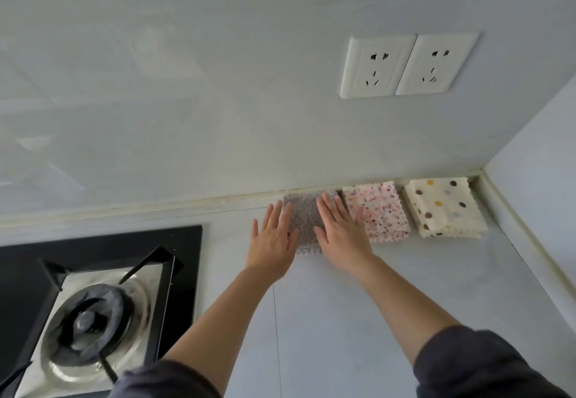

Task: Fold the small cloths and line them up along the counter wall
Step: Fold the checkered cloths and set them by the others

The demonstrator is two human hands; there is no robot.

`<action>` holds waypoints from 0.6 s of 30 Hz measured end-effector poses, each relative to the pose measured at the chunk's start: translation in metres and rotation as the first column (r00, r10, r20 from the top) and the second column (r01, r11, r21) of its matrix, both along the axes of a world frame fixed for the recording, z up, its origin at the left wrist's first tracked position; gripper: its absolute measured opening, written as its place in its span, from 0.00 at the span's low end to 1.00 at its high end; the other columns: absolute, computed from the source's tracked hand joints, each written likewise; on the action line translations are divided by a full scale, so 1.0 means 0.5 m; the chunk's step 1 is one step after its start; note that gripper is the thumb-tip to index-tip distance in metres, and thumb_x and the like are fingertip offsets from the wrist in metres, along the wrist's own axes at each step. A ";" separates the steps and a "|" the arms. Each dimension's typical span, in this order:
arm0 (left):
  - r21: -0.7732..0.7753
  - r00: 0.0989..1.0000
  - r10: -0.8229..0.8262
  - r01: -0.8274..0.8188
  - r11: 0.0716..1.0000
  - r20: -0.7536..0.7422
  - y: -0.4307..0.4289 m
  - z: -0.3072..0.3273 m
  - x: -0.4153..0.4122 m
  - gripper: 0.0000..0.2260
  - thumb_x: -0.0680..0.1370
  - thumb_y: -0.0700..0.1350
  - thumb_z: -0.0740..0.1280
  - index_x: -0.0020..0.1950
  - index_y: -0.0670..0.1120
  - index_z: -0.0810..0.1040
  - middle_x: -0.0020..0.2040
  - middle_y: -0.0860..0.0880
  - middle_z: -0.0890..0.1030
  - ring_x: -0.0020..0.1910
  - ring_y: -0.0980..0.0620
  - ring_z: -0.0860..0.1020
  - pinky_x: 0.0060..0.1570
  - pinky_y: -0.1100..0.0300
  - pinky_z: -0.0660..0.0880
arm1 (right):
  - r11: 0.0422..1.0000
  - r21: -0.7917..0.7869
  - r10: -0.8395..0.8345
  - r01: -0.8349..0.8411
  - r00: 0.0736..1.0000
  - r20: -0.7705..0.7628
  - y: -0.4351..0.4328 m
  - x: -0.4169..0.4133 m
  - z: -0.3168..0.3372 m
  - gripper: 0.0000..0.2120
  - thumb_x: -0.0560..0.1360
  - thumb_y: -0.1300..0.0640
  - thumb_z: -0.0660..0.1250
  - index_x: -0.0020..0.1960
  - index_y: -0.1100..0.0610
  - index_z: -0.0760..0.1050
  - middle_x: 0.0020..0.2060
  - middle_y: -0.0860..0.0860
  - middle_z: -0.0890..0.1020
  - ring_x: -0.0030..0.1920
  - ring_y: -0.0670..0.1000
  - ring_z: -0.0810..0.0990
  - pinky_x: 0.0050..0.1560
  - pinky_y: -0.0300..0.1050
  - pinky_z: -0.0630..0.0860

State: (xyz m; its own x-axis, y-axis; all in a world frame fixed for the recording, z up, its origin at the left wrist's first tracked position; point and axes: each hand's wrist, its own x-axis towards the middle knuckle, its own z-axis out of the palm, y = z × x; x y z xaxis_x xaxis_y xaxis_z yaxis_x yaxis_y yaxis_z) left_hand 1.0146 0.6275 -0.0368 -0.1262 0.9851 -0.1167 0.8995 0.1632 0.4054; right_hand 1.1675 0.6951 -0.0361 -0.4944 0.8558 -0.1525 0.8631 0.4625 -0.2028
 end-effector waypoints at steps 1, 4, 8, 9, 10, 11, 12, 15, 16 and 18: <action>0.013 1.000 0.018 -0.018 1.000 0.019 -0.029 0.012 -0.008 0.25 0.83 0.53 0.48 0.78 0.50 0.46 0.79 0.52 0.45 0.77 0.53 0.41 0.74 0.49 0.41 | 1.000 0.009 -0.014 0.014 0.999 -0.051 -0.027 0.000 0.012 0.29 0.83 0.47 0.47 0.78 0.53 0.39 0.77 0.47 0.39 0.77 0.50 0.37 0.73 0.59 0.36; 0.009 0.998 0.054 -0.055 0.998 0.008 -0.128 0.050 -0.032 0.23 0.83 0.51 0.51 0.77 0.50 0.52 0.79 0.51 0.49 0.77 0.53 0.42 0.75 0.47 0.40 | 0.995 -0.045 -0.092 0.084 0.968 -0.235 -0.128 -0.003 0.047 0.28 0.83 0.48 0.49 0.78 0.52 0.41 0.74 0.41 0.39 0.76 0.46 0.37 0.73 0.55 0.34; 0.053 0.999 0.039 -0.039 0.998 -0.008 -0.269 0.109 -0.061 0.20 0.82 0.51 0.54 0.74 0.51 0.59 0.77 0.53 0.56 0.77 0.53 0.47 0.73 0.45 0.40 | 0.974 -0.194 -0.181 0.113 0.906 -0.382 -0.274 -0.029 0.085 0.28 0.82 0.51 0.53 0.78 0.51 0.44 0.74 0.39 0.41 0.75 0.42 0.38 0.74 0.54 0.37; 0.074 0.999 0.037 -0.037 0.997 -0.010 -0.306 0.123 -0.071 0.19 0.82 0.51 0.54 0.74 0.52 0.61 0.77 0.53 0.57 0.77 0.53 0.48 0.73 0.45 0.40 | 0.973 -0.207 -0.181 0.103 0.896 -0.405 -0.312 -0.043 0.095 0.28 0.82 0.51 0.54 0.78 0.50 0.45 0.73 0.38 0.41 0.76 0.42 0.39 0.74 0.54 0.37; 0.104 0.999 0.043 -0.042 0.994 -0.007 -0.342 0.136 -0.083 0.19 0.82 0.51 0.54 0.73 0.52 0.62 0.76 0.54 0.59 0.77 0.54 0.49 0.73 0.44 0.42 | 0.974 -0.208 -0.173 0.090 0.887 -0.428 -0.347 -0.059 0.105 0.28 0.82 0.51 0.54 0.78 0.50 0.46 0.73 0.38 0.42 0.76 0.43 0.41 0.74 0.53 0.38; 0.139 0.999 0.048 -0.049 0.989 0.011 -0.376 0.149 -0.097 0.19 0.82 0.51 0.55 0.73 0.51 0.63 0.75 0.54 0.61 0.77 0.54 0.51 0.74 0.44 0.43 | 0.976 -0.203 -0.160 0.073 0.877 -0.453 -0.382 -0.078 0.116 0.28 0.82 0.51 0.55 0.78 0.50 0.47 0.74 0.38 0.44 0.76 0.43 0.41 0.74 0.53 0.38; 0.171 0.998 0.054 -0.060 0.983 0.037 -0.411 0.163 -0.114 0.18 0.81 0.51 0.56 0.72 0.51 0.65 0.74 0.53 0.63 0.76 0.53 0.53 0.74 0.43 0.45 | 0.979 -0.195 -0.143 0.055 0.869 -0.474 -0.415 -0.099 0.129 0.28 0.82 0.51 0.55 0.78 0.49 0.48 0.75 0.39 0.45 0.76 0.42 0.42 0.75 0.53 0.39; 0.230 0.995 0.077 -0.090 0.969 0.068 -0.525 0.196 -0.169 0.17 0.81 0.50 0.58 0.70 0.50 0.68 0.71 0.53 0.68 0.75 0.52 0.59 0.73 0.42 0.49 | 0.984 -0.178 -0.113 0.025 0.853 -0.510 -0.514 -0.162 0.166 0.27 0.82 0.51 0.56 0.78 0.49 0.50 0.77 0.42 0.49 0.77 0.43 0.43 0.75 0.51 0.39; 0.239 0.994 0.083 -0.096 0.966 0.067 -0.576 0.205 -0.194 0.17 0.81 0.50 0.58 0.70 0.50 0.68 0.70 0.53 0.69 0.74 0.52 0.60 0.74 0.42 0.49 | 0.986 -0.165 -0.094 0.011 0.857 -0.506 -0.559 -0.188 0.180 0.27 0.82 0.51 0.56 0.78 0.48 0.50 0.77 0.43 0.48 0.77 0.44 0.43 0.75 0.50 0.39; 0.256 0.995 0.085 -0.098 0.962 0.060 -0.681 0.216 -0.245 0.16 0.80 0.49 0.58 0.68 0.50 0.69 0.69 0.53 0.70 0.73 0.53 0.62 0.74 0.42 0.50 | 0.988 -0.153 -0.061 -0.018 0.865 -0.499 -0.650 -0.239 0.205 0.26 0.82 0.51 0.55 0.77 0.48 0.51 0.77 0.43 0.48 0.77 0.45 0.43 0.75 0.51 0.40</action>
State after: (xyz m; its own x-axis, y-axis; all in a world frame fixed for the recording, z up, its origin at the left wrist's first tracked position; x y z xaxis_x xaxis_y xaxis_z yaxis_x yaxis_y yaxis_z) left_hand 0.8921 0.2868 0.0710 -0.2180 0.9669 0.1324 0.8639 0.1281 0.4871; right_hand 1.0481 0.3701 0.0664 -0.5198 0.8542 -0.0144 0.6360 0.3757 -0.6741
